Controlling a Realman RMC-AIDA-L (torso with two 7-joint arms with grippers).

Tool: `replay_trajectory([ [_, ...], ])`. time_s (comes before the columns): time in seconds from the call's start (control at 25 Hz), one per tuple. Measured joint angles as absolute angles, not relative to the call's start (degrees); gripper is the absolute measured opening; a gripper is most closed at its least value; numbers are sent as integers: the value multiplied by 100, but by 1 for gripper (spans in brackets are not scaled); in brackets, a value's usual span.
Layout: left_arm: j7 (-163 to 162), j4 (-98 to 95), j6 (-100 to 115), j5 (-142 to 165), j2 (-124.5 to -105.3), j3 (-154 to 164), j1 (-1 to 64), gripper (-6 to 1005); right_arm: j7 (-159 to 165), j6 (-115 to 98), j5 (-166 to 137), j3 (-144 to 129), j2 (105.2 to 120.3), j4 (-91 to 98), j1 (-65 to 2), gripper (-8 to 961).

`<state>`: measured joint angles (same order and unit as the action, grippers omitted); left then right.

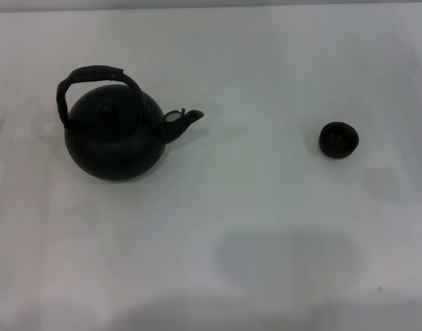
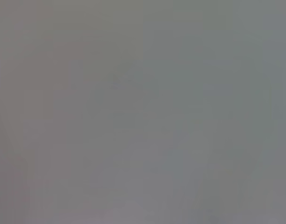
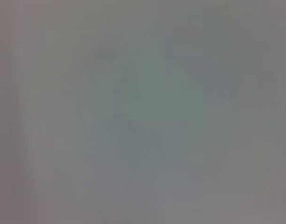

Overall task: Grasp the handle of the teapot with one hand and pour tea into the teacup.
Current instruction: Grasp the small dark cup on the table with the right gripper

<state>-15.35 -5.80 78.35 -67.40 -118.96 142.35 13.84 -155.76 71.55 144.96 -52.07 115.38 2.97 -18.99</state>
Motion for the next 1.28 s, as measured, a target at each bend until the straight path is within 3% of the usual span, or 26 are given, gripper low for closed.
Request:
replay_trajectory([
  [0.92,-1579,-605,7787,-6726,-11915,14528,1386,876,-15172,7150,14569,-5185,11531,22,-1881,810],
  [1.28,-1575,-592,7777,-6761,-11909,14499,1493,874,-13386,6418,14339,-6058,11431,1346,-2050,806],
])
